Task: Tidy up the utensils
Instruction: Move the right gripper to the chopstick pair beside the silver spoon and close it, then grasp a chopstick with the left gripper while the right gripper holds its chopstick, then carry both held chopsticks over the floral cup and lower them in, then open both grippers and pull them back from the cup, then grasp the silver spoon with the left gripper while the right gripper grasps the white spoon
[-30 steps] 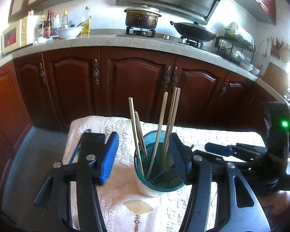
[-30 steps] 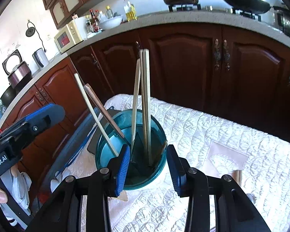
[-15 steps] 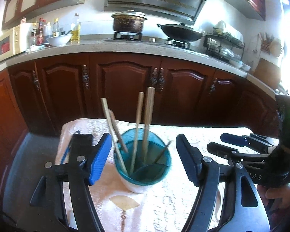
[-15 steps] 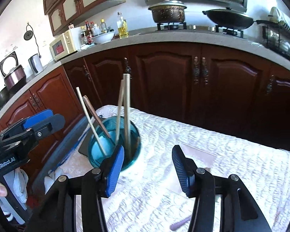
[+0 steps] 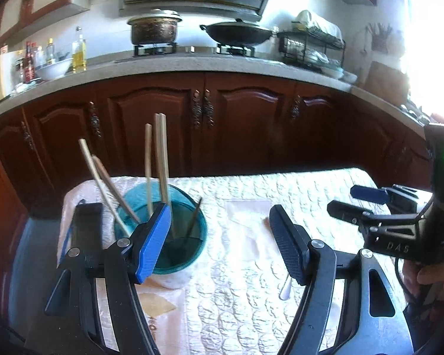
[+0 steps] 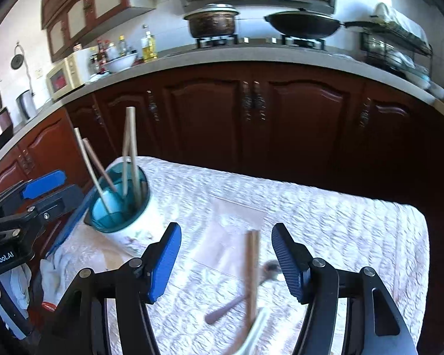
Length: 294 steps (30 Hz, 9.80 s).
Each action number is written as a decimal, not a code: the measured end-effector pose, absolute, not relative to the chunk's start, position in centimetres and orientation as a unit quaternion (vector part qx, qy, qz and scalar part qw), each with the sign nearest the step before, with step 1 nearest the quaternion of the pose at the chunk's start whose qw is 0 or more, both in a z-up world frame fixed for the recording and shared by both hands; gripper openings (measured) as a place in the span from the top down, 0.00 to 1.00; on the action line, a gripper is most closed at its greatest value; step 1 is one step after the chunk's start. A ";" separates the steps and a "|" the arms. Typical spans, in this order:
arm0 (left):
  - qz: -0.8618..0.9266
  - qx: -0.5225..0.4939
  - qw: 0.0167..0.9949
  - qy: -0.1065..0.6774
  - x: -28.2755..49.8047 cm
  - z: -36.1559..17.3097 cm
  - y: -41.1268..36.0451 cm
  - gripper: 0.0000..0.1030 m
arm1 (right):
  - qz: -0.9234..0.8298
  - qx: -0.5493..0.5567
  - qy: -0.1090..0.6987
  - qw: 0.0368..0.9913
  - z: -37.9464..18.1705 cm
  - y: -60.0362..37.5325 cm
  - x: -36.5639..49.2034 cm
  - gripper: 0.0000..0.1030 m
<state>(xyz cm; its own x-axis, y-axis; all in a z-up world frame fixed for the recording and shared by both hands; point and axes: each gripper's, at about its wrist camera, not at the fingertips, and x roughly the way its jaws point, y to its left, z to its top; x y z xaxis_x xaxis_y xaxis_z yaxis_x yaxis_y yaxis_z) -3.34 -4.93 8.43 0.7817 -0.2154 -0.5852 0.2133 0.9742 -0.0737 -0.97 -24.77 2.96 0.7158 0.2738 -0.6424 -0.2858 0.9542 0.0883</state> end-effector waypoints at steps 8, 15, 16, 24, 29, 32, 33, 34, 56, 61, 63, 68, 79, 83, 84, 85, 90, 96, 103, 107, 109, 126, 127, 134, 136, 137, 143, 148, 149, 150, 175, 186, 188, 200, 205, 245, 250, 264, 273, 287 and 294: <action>-0.127 0.007 0.933 0.336 -2.5 6.4 -6.5 0.33 | 0.127 0.001 0.355 0.926 1.9 -27.3 -1.0 0.40; -0.137 -0.022 0.919 0.368 -1.3 4.3 -6.3 0.33 | 0.112 0.004 0.372 0.922 0.0 -28.5 -0.7 0.36; -0.136 -0.023 0.917 0.374 -1.2 3.9 -6.3 0.33 | 0.109 0.006 0.376 0.920 -0.5 -28.8 -0.5 0.36; -0.162 -0.027 0.896 0.412 -0.4 1.0 -7.3 0.33 | 0.113 0.053 0.436 0.891 -5.7 -30.5 2.3 0.36; -0.168 -0.029 0.886 0.430 0.0 -0.1 -7.8 0.33 | 0.126 0.041 0.468 0.874 -8.3 -29.0 4.9 0.56; -0.168 -0.024 0.884 0.435 0.0 -0.5 -7.9 0.33 | 0.135 0.039 0.486 0.863 -9.7 -28.0 6.8 0.64; -0.169 -0.023 0.883 0.437 0.1 -0.6 -7.9 0.33 | 0.140 0.041 0.492 0.858 -10.1 -27.6 7.6 0.64; -0.168 -0.022 0.882 0.440 0.2 -0.8 -7.9 0.33 | 0.144 0.042 0.496 0.855 -10.4 -27.4 8.0 0.65; -0.165 -0.020 0.871 0.463 2.0 -2.8 -8.7 0.33 | 0.160 0.042 0.512 0.843 -11.1 -25.3 11.4 0.83; -0.168 -0.022 0.870 0.463 2.2 -2.8 -8.9 0.33 | 0.145 0.058 0.506 0.848 -10.1 -27.8 10.6 0.83; -0.168 -0.025 0.869 0.464 2.4 -2.9 -8.9 0.33 | 0.139 0.078 0.512 0.844 -10.1 -29.3 9.9 0.82; -0.171 -0.033 0.866 0.469 3.1 -3.1 -9.5 0.33 | 0.133 0.150 0.536 0.820 -11.5 -32.5 8.3 0.82; -0.171 -0.040 0.859 0.481 4.5 -3.7 -11.2 0.33 | 0.155 0.376 0.515 0.754 -15.3 -37.1 8.3 0.76; -0.175 -0.075 0.848 0.494 5.7 -4.4 -11.7 0.33 | 0.166 0.417 0.494 0.745 -15.9 -38.1 8.7 0.76; -0.174 -0.080 0.846 0.498 6.0 -4.6 -11.9 0.33 | 0.169 0.415 0.490 0.748 -15.7 -38.4 8.7 0.77; -0.174 -0.086 0.842 0.504 6.4 -4.9 -12.2 0.33 | 0.166 0.407 0.486 0.755 -15.5 -38.5 8.7 0.81; -0.167 -0.114 0.828 0.524 8.2 -6.3 -13.2 0.45 | 0.162 0.383 0.456 0.787 -14.0 -39.5 8.1 1.00; -0.143 -0.113 0.822 0.539 10.1 -7.9 -14.3 0.57 | 0.150 0.377 0.450 0.796 -13.3 -42.3 7.2 1.00; -0.126 -0.098 0.825 0.542 12.0 -8.9 -15.4 0.65 | 0.172 0.322 0.476 0.800 -12.9 -40.2 6.5 0.99; -0.114 -0.085 0.828 0.543 12.6 -8.8 -15.6 0.72 | 0.175 0.313 0.478 0.802 -12.7 -39.3 6.4 0.99; -0.101 -0.085 0.828 0.545 12.7 -8.9 -15.2 0.77 | 0.174 0.286 0.478 0.812 -11.9 -38.3 6.6 0.98; -0.146 -0.109 0.826 0.534 7.1 -7.3 -11.7 0.86 | 0.214 0.139 0.523 0.814 -10.0 -28.6 13.5 0.70; -0.149 -0.110 0.829 0.527 6.3 -6.7 -11.4 0.87 | 0.213 0.128 0.530 0.811 -10.4 -27.7 14.1 0.70; -0.154 -0.105 0.863 0.470 3.0 -2.1 -7.9 0.93 | 0.189 0.045 0.539 0.819 -12.0 -24.0 15.4 0.95; -0.150 -0.106 0.873 0.453 2.4 -0.8 -7.0 0.93 | 0.199 0.051 0.514 0.833 -10.3 -24.1 14.4 0.95; -0.148 -0.107 0.877 0.445 2.3 -0.2 -6.3 0.93 | 0.200 0.050 0.503 0.839 -9.4 -24.1 13.9 0.95; -0.139 -0.110 0.898 0.403 1.0 3.3 -3.2 0.94 | 0.227 0.058 0.417 0.878 -2.0 -25.2 9.4 0.95; -0.127 -0.105 0.905 0.393 0.3 4.2 -2.2 0.94 | 0.239 0.071 0.378 0.891 1.1 -26.2 6.9 0.95; -0.125 -0.104 0.906 0.392 0.2 4.4 -2.0 0.94 | 0.241 0.071 0.375 0.892 1.4 -26.3 6.6 0.95; -0.123 -0.103 0.906 0.391 0.0 4.5 -1.9 0.94 | 0.243 0.071 0.371 0.894 2.0 -25.8 6.3 0.95; -0.132 -0.121 0.917 0.356 -3.2 9.1 1.4 0.94 | 0.294 0.058 0.302 0.905 9.6 -21.9 2.7 0.95; -0.123 -0.115 0.945 0.280 -3.7 17.3 5.4 0.94 | 0.324 0.076 0.248 0.910 14.5 -19.0 2.6 0.95; -0.110 -0.105 0.953 0.263 -3.5 18.3 5.7 0.94 | 0.325 0.079 0.241 0.911 14.9 -18.0 3.0 0.95; -0.045 -0.078 0.961 0.262 0.3 15.4 7.2 0.94 | 0.279 0.074 0.209 0.934 13.0 -12.0 5.9 0.95; -0.032 -0.076 0.954 0.287 1.4 12.2 6.7 0.94 | 0.264 0.087 0.237 0.931 9.4 -11.3 7.0 0.95; -0.037 -0.081 0.945 0.314 0.3 9.4 4.9 0.48 | 0.258 0.082 0.350 0.897 4.5 -15.8 6.2 0.61; -0.042 -0.075 0.949 0.305 -0.5 10.1 4.4 0.45 | 0.256 0.082 0.346 0.899 4.9 -16.6 5.3 0.59; -0.086 -0.068 0.949 0.297 -2.9 11.5 2.0 0.44 | 0.240 0.077 0.339 0.907 5.1 -19.6 2.5 0.55; -0.125 -0.052 0.935 0.327 -3.0 9.2 -1.8 0.44 | 0.192 0.059 0.354 0.914 2.7 -23.0 0.9 0.45; -0.193 -0.032 0.897 0.395 -2.0 3.7 -7.8 0.44 | 0.136 0.085 0.422 0.892 -3.0 -30.7 -1.5 0.40; -0.223 -0.024 0.871 0.437 -0.7 0.2 -10.1 0.44 | 0.126 0.111 0.468 0.868 -7.6 -32.6 -2.6 0.40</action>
